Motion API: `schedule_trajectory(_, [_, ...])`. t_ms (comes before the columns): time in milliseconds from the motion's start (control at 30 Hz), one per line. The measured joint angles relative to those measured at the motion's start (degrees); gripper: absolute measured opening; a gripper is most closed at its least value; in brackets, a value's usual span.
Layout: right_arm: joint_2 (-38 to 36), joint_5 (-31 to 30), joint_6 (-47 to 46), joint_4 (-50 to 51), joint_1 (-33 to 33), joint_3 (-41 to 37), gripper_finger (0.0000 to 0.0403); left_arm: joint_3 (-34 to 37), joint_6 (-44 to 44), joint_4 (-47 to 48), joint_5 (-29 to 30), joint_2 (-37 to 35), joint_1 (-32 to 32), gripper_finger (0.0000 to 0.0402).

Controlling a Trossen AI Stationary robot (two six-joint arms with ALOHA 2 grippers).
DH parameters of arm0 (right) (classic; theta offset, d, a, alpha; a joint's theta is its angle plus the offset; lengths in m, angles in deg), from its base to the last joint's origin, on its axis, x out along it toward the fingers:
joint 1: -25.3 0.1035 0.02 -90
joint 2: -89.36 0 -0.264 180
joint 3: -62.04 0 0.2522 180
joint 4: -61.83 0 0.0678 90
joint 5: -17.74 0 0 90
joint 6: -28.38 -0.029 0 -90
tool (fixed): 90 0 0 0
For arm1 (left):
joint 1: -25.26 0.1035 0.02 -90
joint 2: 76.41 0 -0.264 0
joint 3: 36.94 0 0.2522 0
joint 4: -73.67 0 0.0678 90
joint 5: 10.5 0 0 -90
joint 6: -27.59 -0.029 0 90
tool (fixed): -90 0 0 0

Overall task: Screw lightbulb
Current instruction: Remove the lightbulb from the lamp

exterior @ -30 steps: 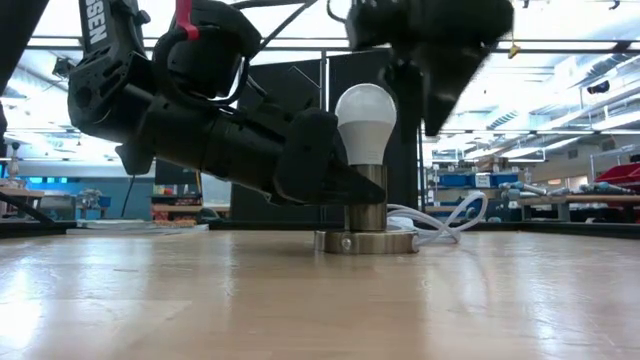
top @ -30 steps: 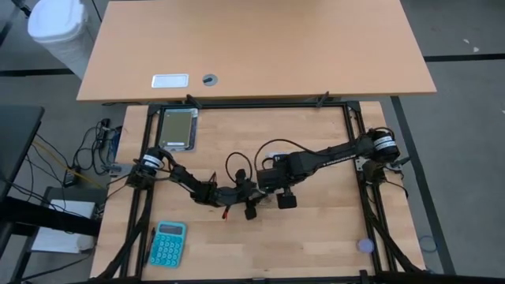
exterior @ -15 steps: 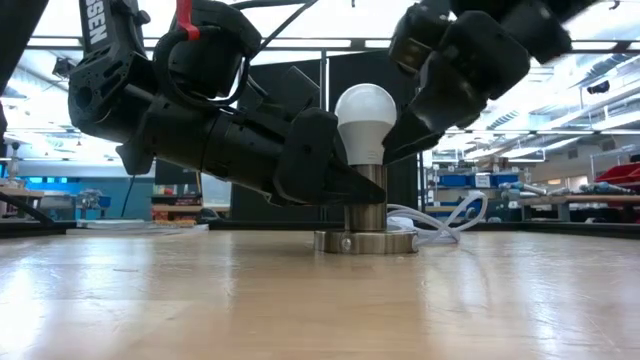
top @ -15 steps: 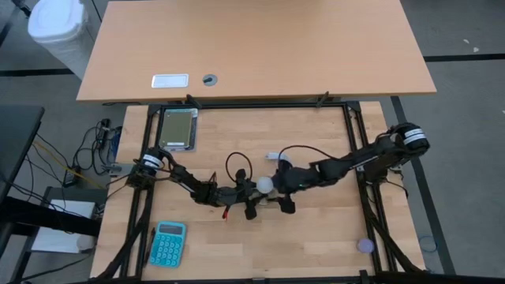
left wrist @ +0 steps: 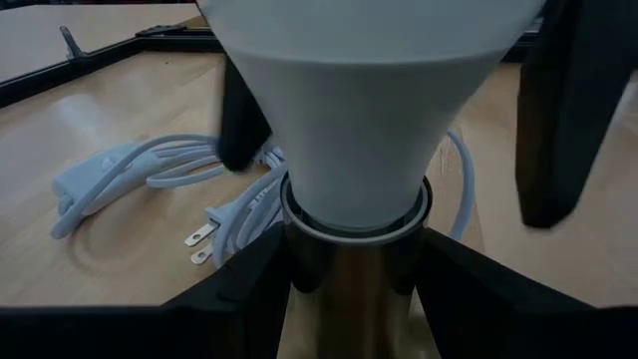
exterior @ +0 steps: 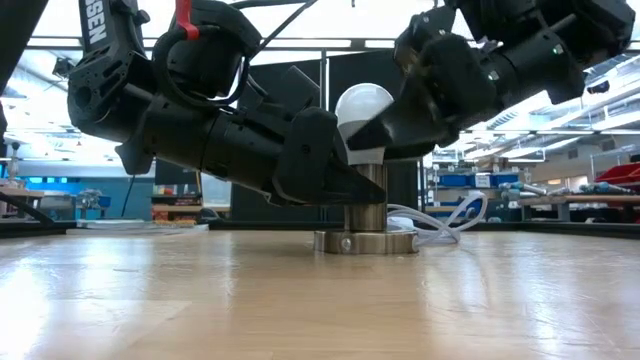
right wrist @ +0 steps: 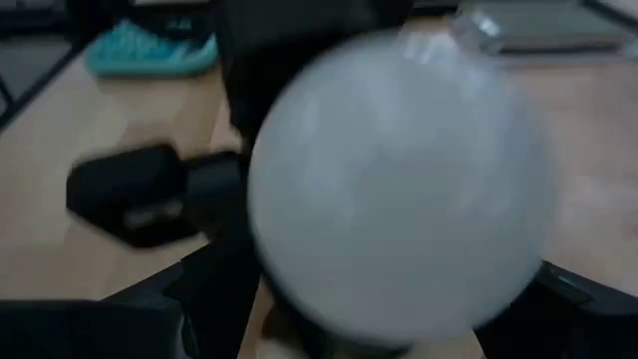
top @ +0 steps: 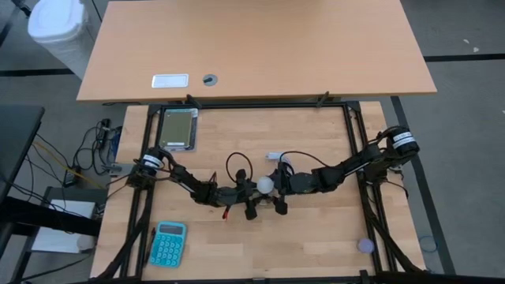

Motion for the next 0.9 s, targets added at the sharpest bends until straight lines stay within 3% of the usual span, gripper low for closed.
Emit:
schedule_trajectory(200, [0.2,-5.2,-2.2,-0.4,0.8,0.0,0.0308,0.0,0.0,0.3,0.1,0.0,0.0,0.0200])
schedule_trajectory(433, [0.2,-15.9,-3.8,-0.2,5.0,0.0,0.0305,0.0,0.1,0.3,0.2,0.0,0.0,0.0200])
schedule_trajectory(567, [2.2,-18.1,-5.8,-1.5,6.4,0.0,0.0290,0.0,0.3,0.0,0.2,0.0,0.0,0.0200])
schedule_trajectory(700, [7.2,-18.3,-7.0,-8.2,6.9,0.0,0.0263,0.0,0.3,-0.1,0.2,0.0,0.0,0.0200])
schedule_trajectory(900, [13.6,-23.3,-2.6,-23.2,7.9,0.0,0.0239,0.0,0.2,-0.1,0.2,0.0,0.0,0.0200])
